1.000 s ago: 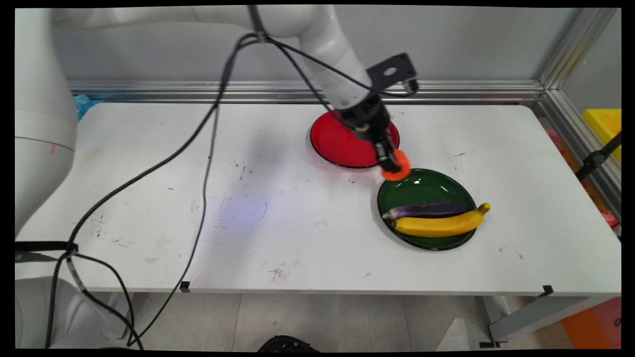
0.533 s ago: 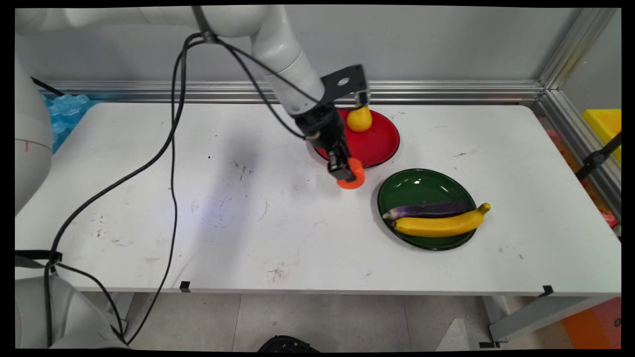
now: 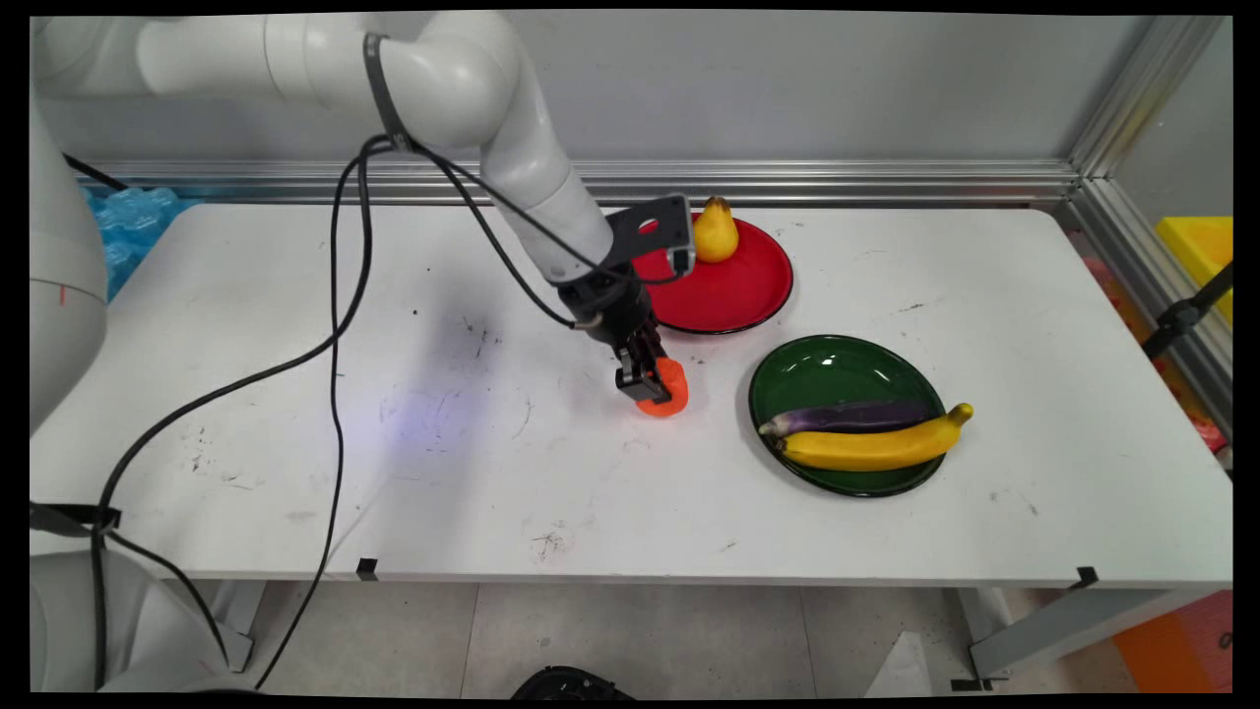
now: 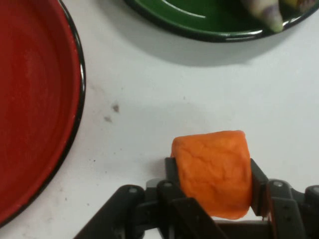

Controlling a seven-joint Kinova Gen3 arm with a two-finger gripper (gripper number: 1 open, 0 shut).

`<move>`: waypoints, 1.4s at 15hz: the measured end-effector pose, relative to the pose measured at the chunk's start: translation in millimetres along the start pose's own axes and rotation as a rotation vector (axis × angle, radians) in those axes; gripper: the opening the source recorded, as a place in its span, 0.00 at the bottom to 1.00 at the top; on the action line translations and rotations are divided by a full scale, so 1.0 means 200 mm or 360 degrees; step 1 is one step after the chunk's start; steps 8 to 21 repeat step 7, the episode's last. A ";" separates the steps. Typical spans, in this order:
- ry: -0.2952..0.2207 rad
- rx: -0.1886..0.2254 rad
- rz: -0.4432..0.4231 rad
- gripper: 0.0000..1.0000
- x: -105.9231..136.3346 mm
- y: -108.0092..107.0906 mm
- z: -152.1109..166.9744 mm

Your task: Place the picked object on the table

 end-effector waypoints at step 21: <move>0.0055 -0.0020 0.0021 1.00 -0.02 0.00 0.09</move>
